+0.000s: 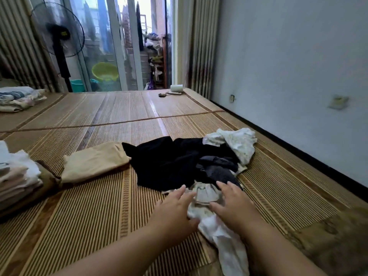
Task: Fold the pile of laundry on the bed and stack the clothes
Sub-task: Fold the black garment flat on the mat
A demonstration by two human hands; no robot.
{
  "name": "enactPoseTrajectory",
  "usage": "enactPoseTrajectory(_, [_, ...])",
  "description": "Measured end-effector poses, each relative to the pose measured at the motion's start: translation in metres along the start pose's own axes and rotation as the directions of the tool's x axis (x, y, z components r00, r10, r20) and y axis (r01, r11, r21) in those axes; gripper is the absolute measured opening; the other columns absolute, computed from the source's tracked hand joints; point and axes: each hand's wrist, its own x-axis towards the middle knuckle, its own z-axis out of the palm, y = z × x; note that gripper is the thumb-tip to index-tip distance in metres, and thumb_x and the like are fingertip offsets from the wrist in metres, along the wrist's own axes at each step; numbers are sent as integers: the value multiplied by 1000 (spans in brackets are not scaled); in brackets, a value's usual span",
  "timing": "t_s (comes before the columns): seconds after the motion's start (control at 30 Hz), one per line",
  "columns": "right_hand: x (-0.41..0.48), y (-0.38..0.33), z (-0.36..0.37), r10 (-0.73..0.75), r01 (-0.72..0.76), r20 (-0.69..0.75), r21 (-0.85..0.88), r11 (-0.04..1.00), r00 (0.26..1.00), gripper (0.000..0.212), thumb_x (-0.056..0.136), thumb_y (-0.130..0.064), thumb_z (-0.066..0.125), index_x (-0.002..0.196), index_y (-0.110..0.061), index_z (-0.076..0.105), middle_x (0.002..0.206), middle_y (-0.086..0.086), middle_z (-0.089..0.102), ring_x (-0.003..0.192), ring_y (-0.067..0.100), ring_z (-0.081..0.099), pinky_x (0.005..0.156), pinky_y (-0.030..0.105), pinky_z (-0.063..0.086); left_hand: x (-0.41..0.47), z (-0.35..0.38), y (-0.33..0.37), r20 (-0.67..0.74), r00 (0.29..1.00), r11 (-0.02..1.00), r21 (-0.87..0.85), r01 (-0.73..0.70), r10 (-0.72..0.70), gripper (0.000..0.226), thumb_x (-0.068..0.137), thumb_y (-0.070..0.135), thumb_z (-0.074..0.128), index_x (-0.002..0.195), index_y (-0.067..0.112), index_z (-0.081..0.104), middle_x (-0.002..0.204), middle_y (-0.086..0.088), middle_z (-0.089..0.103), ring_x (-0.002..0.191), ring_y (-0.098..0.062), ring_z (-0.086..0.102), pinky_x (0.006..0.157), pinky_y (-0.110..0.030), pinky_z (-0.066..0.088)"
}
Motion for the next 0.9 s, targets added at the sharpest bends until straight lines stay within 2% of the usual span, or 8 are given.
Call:
enactPoseTrajectory(0.1, [18,12,-6,-49,49,18,16,999,999,72,88,-51,54,150,-36,22,159,-1,18,145,21,20,115,44,25,15,8,4,20,999,999,-29,43,-43,70,88,49,57,149,42,23,162,9,10,148,-13,13,119,-45,21])
enactPoseTrajectory(0.27, [43,11,-5,-100,102,-41,54,993,994,67,89,-50,53,149,-34,27,157,-1,26,144,19,24,116,42,23,59,10,5,45,994,994,-15,105,-104,66,87,50,59,146,45,30,163,0,-3,148,-25,10,118,-46,20])
enactPoseTrajectory(0.47, [50,0,-3,-87,86,-76,-18,996,993,62,91,-50,49,147,-40,25,156,-9,25,144,15,19,113,57,11,88,-8,2,-31,983,970,-171,174,-182,56,95,37,53,147,23,39,154,-1,35,144,-16,27,113,-26,24])
enactPoseTrajectory(0.6, [51,-4,-5,-126,140,-129,100,985,984,73,87,-45,57,149,-44,18,153,-10,28,142,16,24,114,54,16,58,-25,1,-62,992,964,-247,95,-113,36,95,27,56,130,30,59,124,13,62,115,-4,56,93,-16,42])
enactPoseTrajectory(0.7, [49,-19,-1,-223,231,-83,99,968,971,81,85,-38,61,148,-50,12,155,-5,25,143,19,21,114,49,22,31,-36,-4,-22,998,936,-349,52,-63,25,91,21,63,109,36,71,93,24,66,93,7,62,89,-17,51])
enactPoseTrajectory(0.77, [47,-32,0,-265,267,-42,70,961,963,76,86,-30,60,145,-53,19,157,-4,21,145,20,15,115,49,19,12,-51,-7,-24,1000,907,-421,7,-19,30,89,13,65,91,42,72,83,24,69,88,8,65,87,-17,52])
enactPoseTrajectory(0.83, [43,-45,-3,-274,274,-20,83,958,962,64,84,-18,57,137,-50,41,158,-7,21,146,18,12,115,52,14,-3,-69,-9,-41,999,874,-485,-33,16,38,89,7,65,81,44,72,80,22,72,84,5,67,83,-15,52])
enactPoseTrajectory(0.9, [39,-55,-8,-270,274,-53,109,956,961,48,84,-15,55,123,-41,59,152,-11,33,144,17,21,113,56,12,-18,-93,-14,-111,994,845,-531,-69,12,45,89,3,64,74,45,74,75,19,72,77,3,66,78,-17,51])
